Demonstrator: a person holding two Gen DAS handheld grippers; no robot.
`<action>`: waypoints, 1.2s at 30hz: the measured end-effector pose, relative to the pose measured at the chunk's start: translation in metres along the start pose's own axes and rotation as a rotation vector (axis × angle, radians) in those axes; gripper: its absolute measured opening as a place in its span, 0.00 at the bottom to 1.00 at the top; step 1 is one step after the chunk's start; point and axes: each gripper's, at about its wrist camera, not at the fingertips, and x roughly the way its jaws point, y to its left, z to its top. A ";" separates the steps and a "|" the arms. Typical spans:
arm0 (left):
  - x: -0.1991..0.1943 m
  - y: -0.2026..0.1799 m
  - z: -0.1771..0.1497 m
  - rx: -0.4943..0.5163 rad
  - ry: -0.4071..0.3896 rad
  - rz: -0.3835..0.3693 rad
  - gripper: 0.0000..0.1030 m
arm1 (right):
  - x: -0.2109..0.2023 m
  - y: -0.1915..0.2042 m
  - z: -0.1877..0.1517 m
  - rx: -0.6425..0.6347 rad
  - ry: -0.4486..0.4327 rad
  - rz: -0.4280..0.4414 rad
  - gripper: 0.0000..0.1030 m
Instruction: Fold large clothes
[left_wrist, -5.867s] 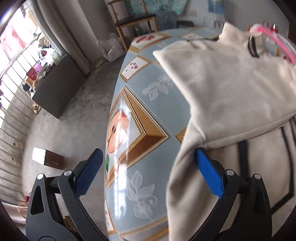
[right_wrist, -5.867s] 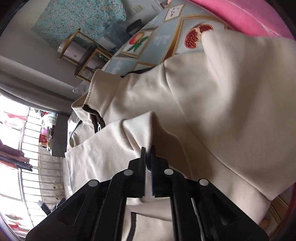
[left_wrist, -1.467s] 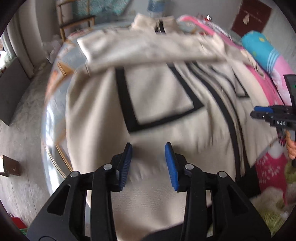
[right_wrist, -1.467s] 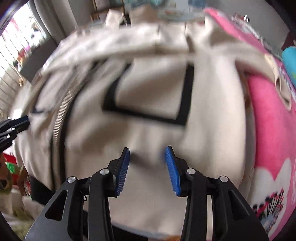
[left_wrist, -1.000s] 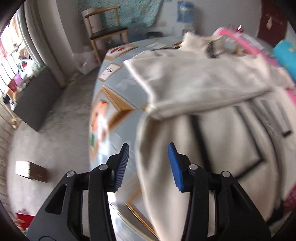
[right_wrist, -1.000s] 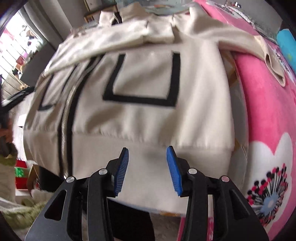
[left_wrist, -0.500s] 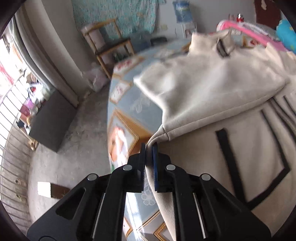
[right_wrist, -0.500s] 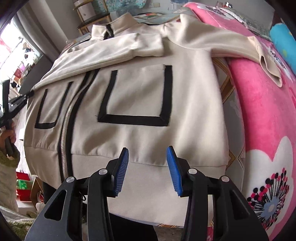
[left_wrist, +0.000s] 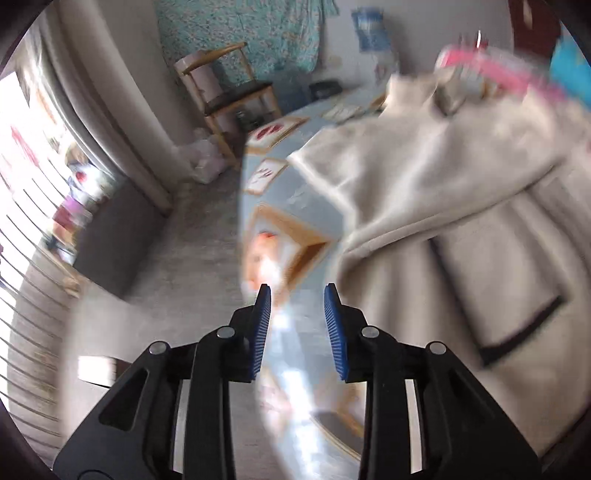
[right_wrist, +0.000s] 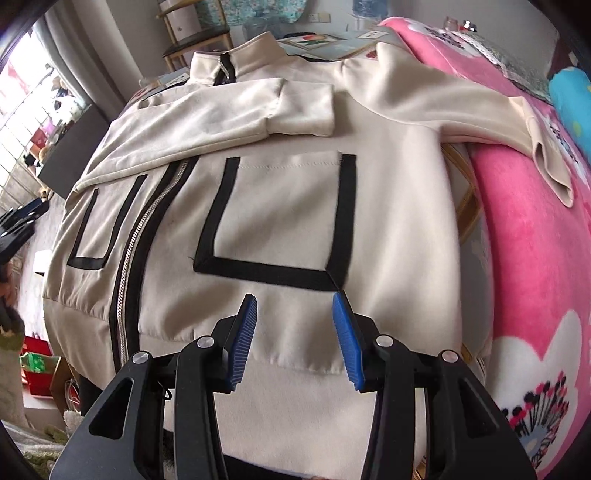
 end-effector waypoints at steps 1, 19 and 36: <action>-0.007 -0.002 -0.001 -0.028 -0.014 -0.072 0.29 | 0.002 0.001 0.001 0.000 0.001 0.005 0.41; -0.010 -0.032 -0.028 -0.099 0.138 -0.227 0.47 | -0.017 -0.038 -0.012 0.057 0.025 -0.012 0.44; 0.089 -0.113 0.085 0.011 0.185 -0.066 0.84 | -0.050 -0.207 0.104 0.251 -0.264 -0.381 0.57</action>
